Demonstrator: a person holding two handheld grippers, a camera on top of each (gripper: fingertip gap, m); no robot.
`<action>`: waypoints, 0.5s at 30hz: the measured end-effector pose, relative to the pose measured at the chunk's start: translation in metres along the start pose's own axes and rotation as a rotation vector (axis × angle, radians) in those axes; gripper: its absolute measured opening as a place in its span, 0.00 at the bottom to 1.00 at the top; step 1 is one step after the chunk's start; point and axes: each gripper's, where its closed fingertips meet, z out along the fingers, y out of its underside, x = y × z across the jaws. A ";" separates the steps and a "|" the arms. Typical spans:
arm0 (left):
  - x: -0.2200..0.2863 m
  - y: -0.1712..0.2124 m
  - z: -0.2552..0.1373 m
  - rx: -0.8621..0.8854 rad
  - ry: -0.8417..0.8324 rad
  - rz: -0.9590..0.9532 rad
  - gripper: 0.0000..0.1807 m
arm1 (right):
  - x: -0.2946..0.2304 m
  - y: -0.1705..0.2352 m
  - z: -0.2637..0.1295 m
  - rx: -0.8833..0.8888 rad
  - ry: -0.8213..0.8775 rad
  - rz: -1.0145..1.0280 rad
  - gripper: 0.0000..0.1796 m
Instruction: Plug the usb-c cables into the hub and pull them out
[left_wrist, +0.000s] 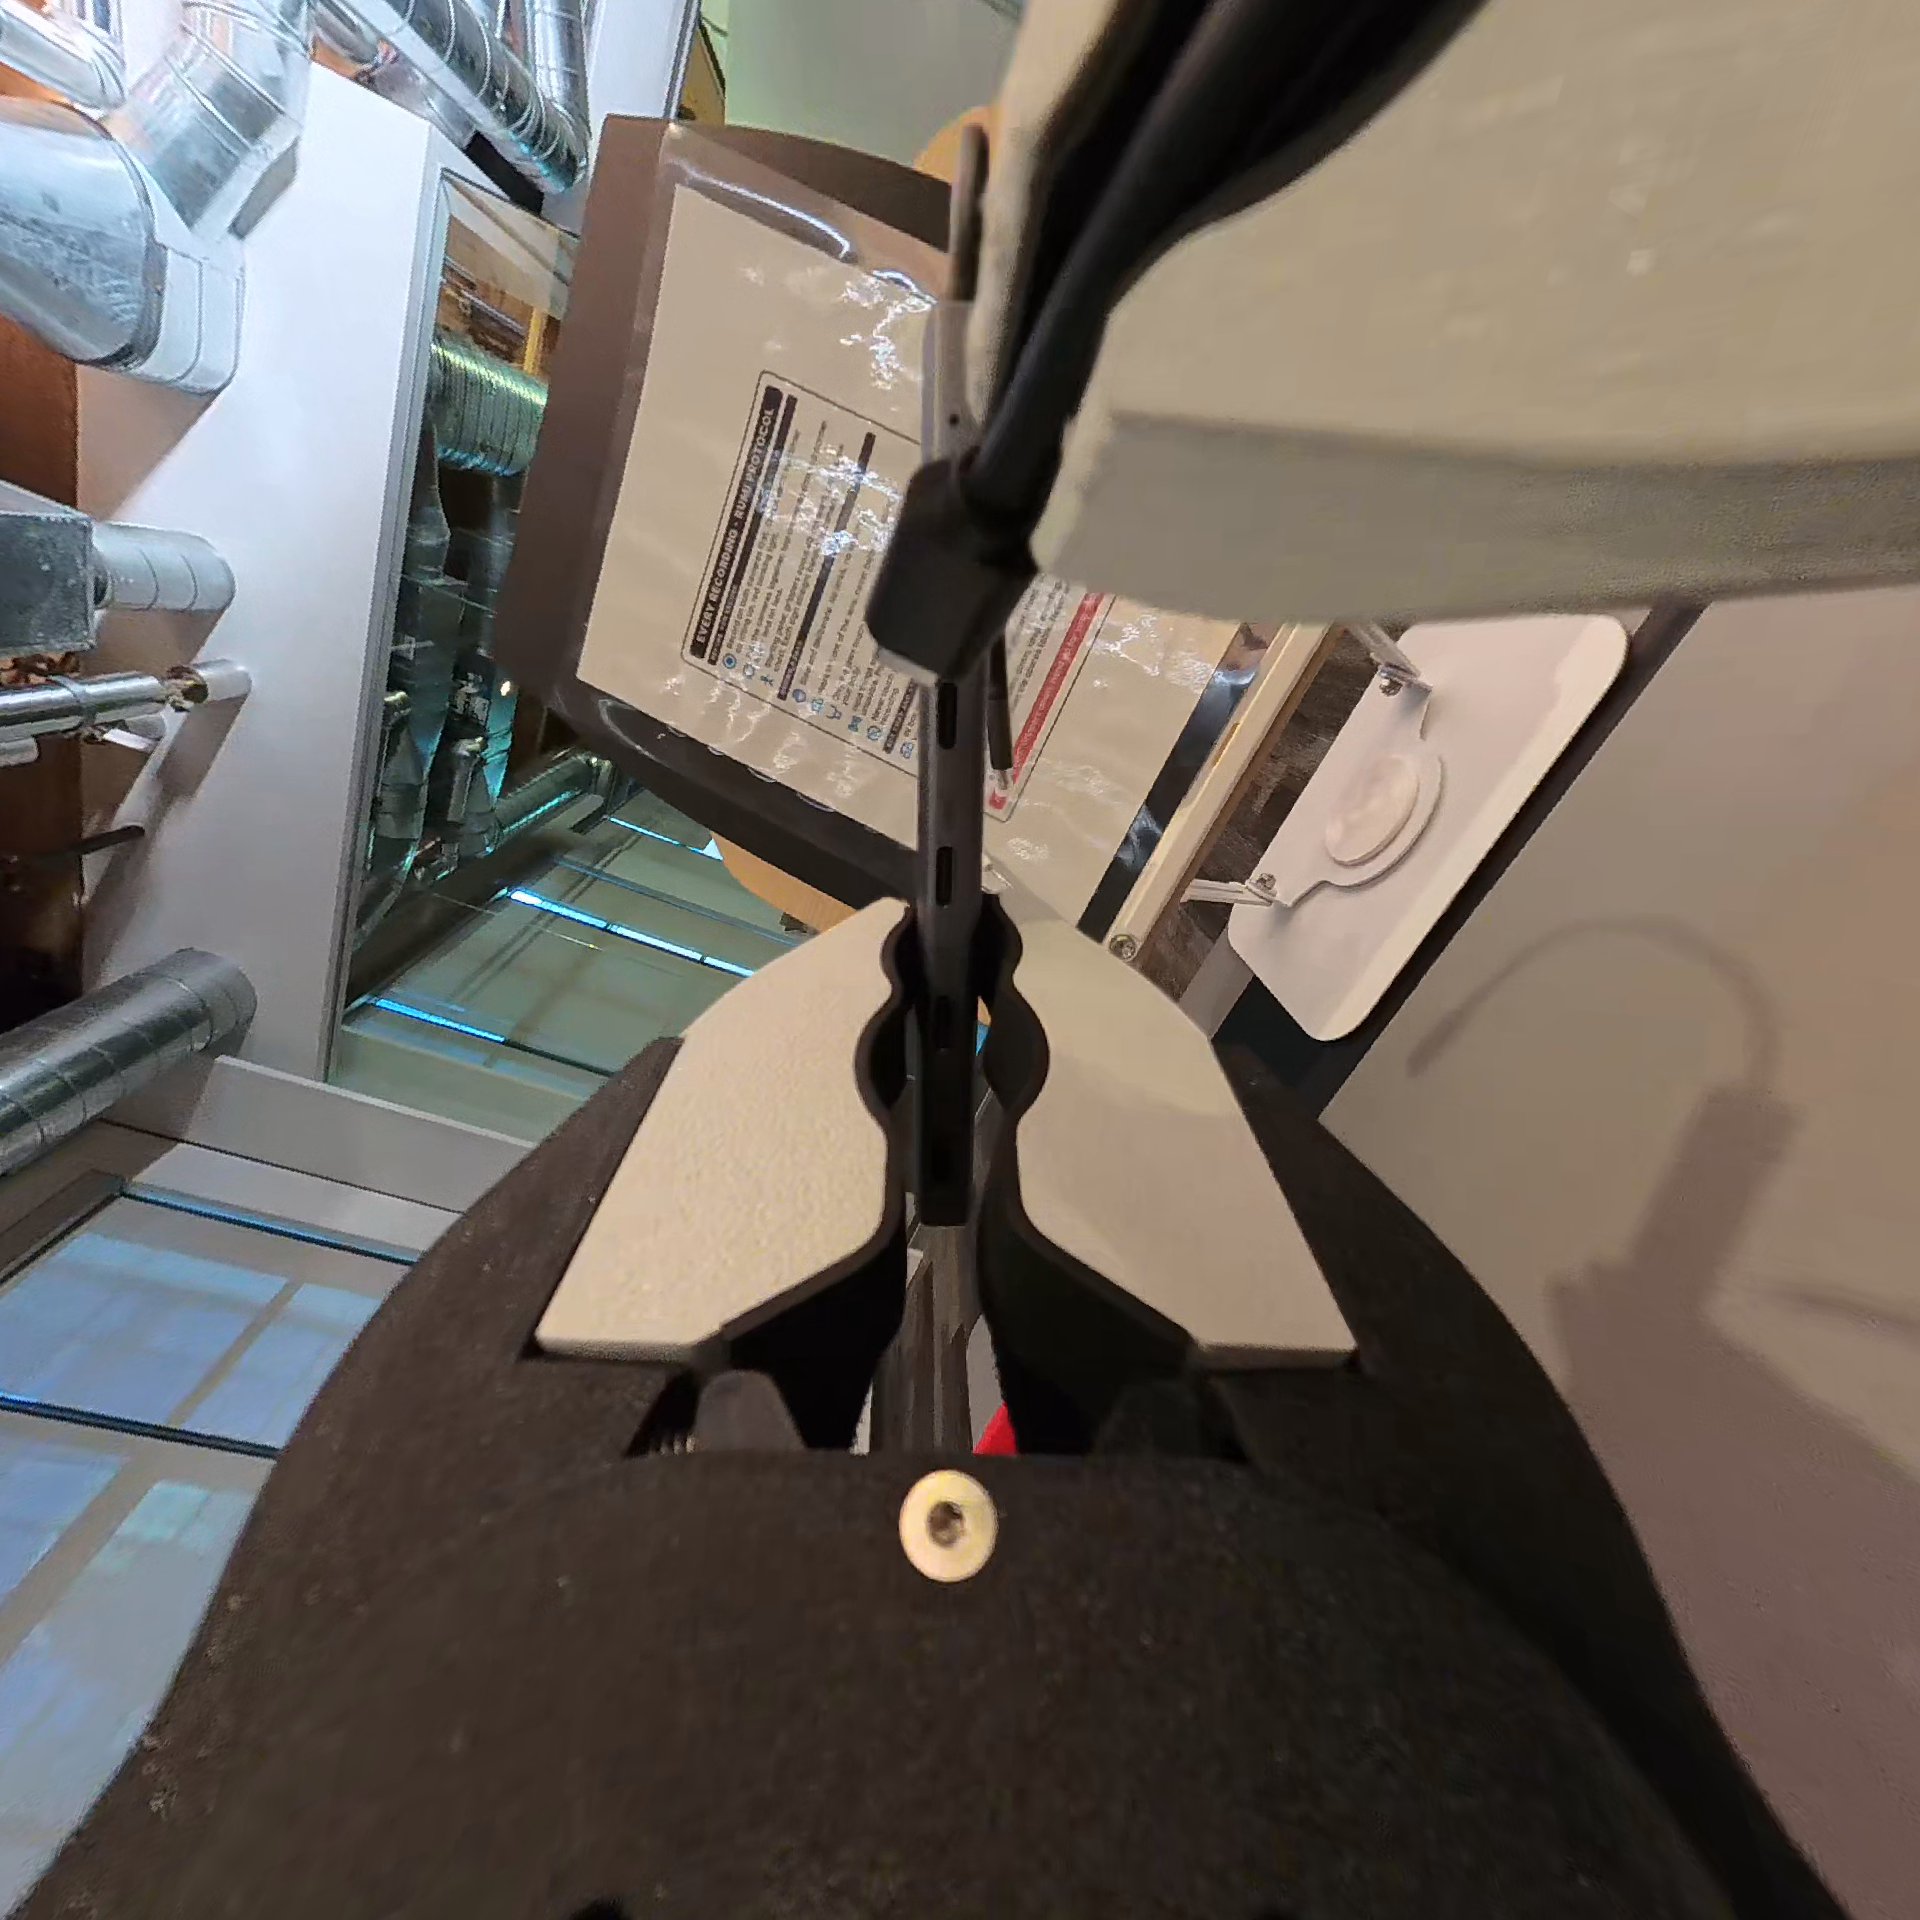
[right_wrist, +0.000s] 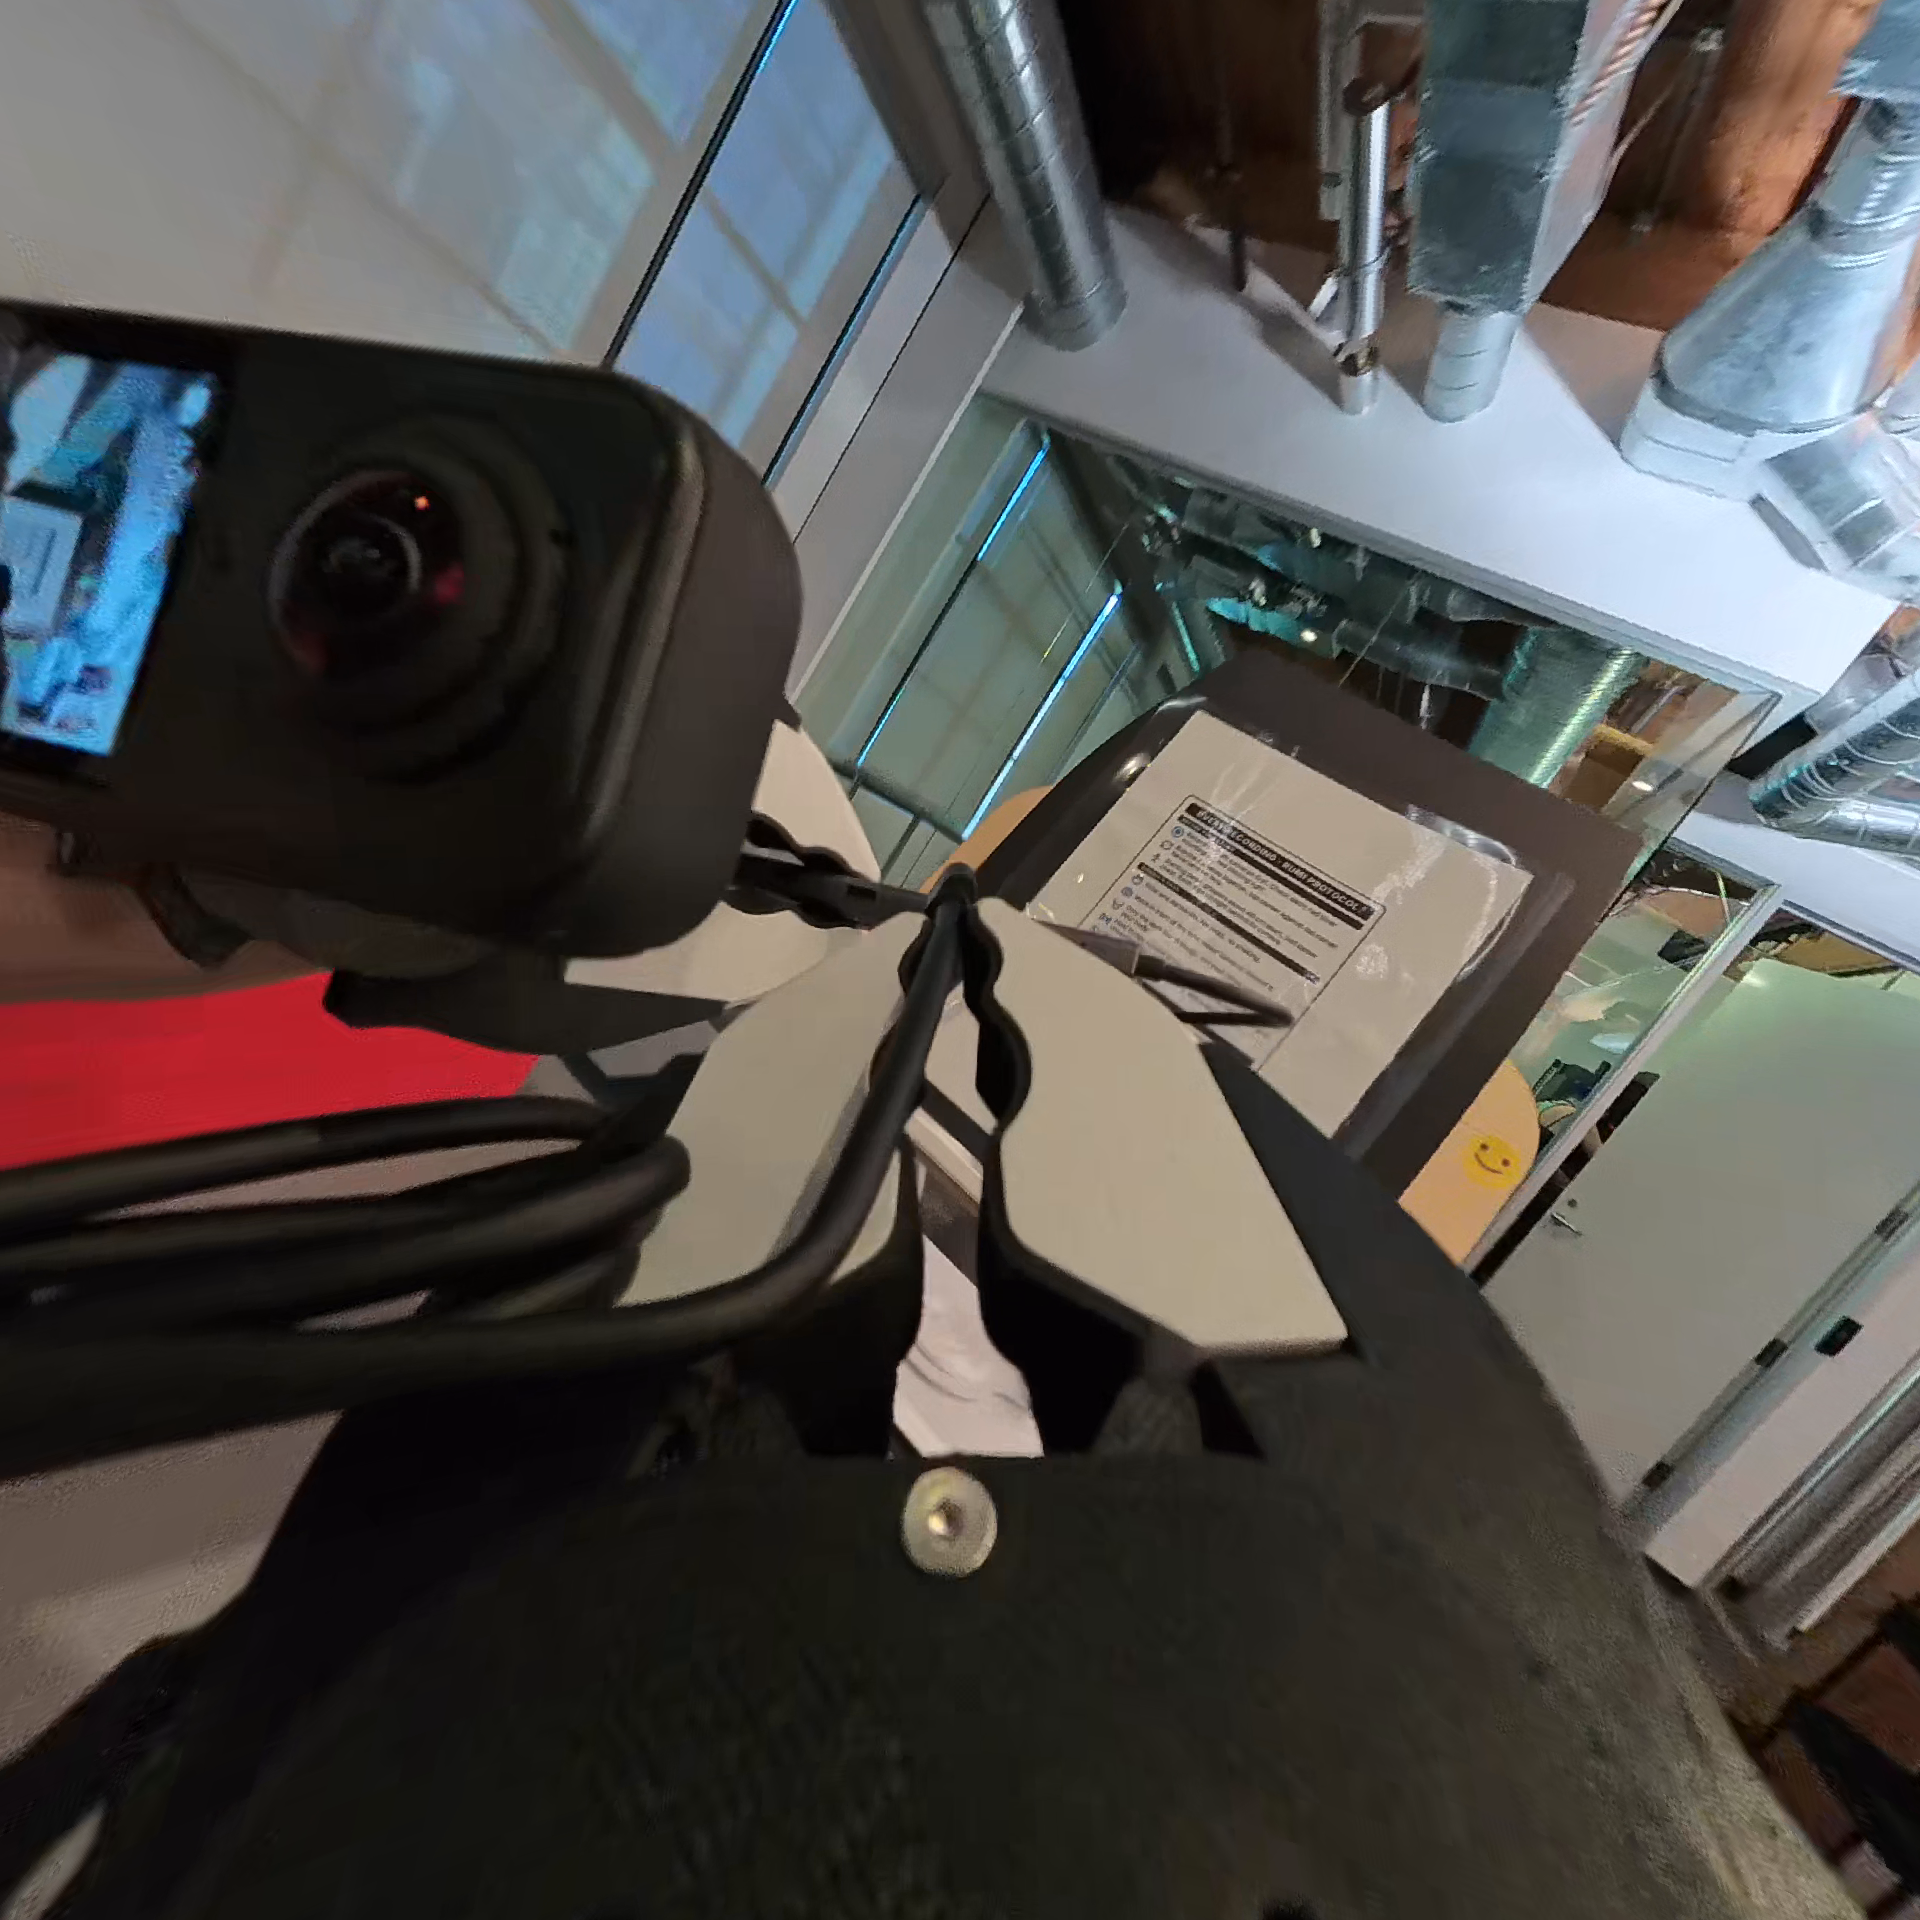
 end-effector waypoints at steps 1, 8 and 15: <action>-0.001 0.001 0.000 -0.005 -0.006 -0.003 0.05 | -0.001 0.000 -0.001 0.019 0.012 0.022 0.02; -0.002 -0.001 0.001 -0.060 -0.050 -0.054 0.05 | -0.003 0.008 -0.003 0.101 0.043 0.282 0.02; 0.002 -0.004 0.002 -0.060 -0.048 -0.111 0.05 | 0.005 0.015 -0.004 0.121 0.059 0.346 0.03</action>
